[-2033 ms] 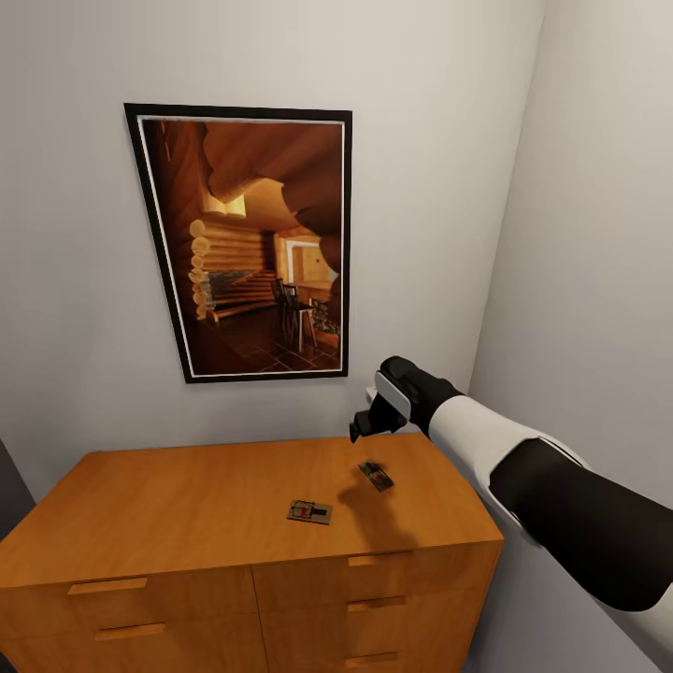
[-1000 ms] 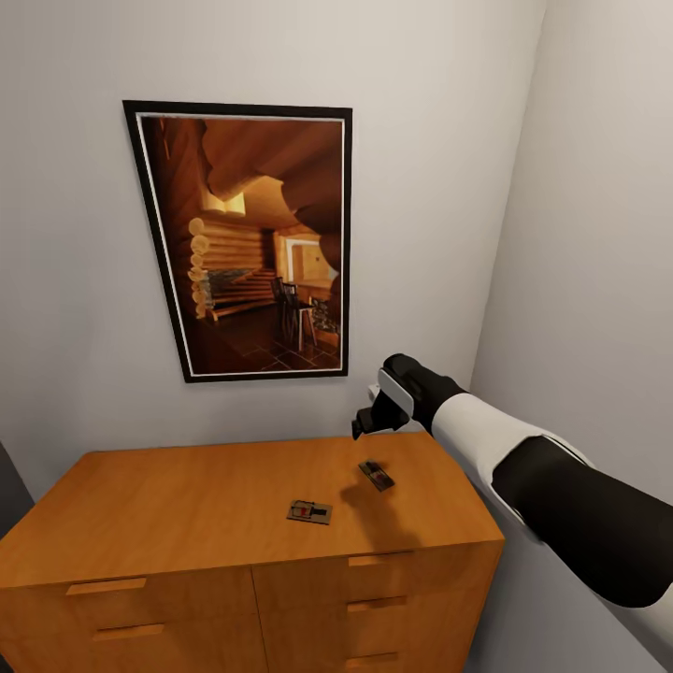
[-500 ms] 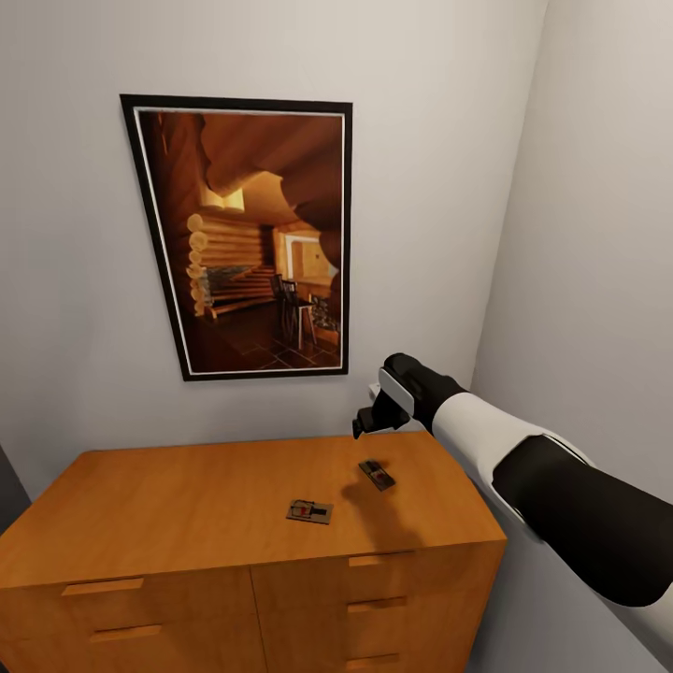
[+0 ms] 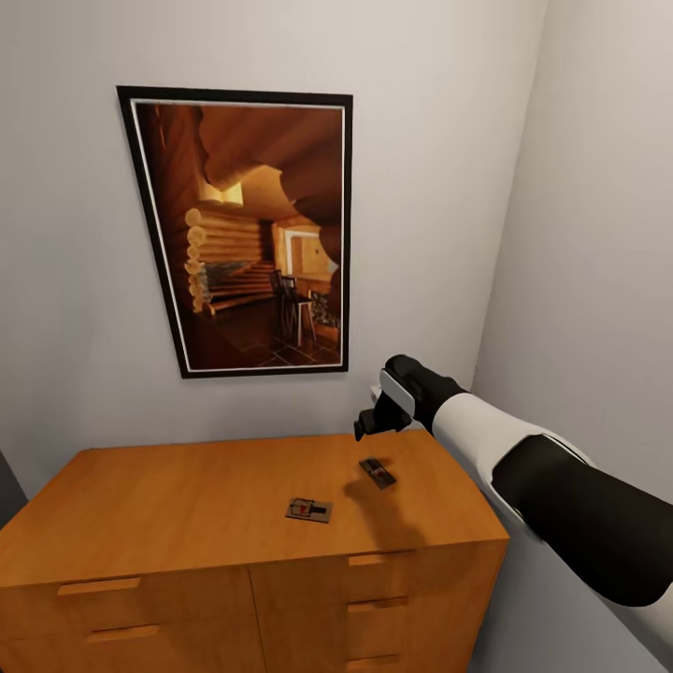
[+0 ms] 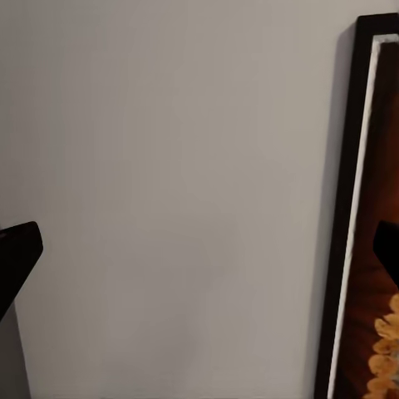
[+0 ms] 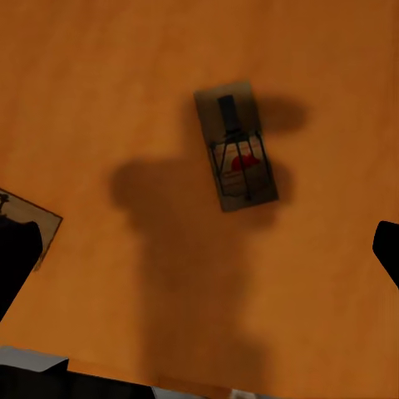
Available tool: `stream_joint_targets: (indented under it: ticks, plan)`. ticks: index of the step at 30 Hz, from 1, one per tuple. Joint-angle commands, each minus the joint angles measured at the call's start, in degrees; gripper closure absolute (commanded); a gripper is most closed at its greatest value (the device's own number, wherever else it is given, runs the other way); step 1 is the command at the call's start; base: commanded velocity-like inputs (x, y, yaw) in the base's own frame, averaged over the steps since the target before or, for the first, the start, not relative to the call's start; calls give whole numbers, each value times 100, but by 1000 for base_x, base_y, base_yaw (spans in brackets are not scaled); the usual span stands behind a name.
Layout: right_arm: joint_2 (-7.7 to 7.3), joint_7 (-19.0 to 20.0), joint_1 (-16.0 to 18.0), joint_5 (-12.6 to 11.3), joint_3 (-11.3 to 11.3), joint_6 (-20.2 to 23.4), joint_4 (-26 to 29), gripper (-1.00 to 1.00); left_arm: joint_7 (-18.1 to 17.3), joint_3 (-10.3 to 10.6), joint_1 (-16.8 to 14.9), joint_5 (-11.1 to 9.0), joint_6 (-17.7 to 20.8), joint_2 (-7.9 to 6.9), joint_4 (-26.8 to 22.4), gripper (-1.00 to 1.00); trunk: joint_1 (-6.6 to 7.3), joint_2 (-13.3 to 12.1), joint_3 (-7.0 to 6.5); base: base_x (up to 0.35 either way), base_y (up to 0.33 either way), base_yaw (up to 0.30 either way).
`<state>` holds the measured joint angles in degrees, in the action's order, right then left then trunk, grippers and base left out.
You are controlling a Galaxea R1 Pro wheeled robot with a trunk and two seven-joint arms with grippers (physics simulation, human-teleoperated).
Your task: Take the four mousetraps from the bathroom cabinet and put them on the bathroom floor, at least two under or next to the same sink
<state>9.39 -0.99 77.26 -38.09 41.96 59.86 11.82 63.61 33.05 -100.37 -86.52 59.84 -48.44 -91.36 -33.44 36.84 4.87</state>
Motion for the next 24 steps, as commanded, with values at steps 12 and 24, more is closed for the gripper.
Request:
stream_joint_targets:
  ticks: [12, 24]
  plan:
    - [-4, -21, 10, -34, 40, 14, -33, -100, 61, 22, -17, -48, 16, -2, -4, -100, -267, 493, 228, 0, 0, 0]
    - [-7, -37, 126, -33, 33, 14, -29, -100, 62, 22, -17, -47, 16, -7, -4, -100, -530, 975, 443, 0, 0, 0]
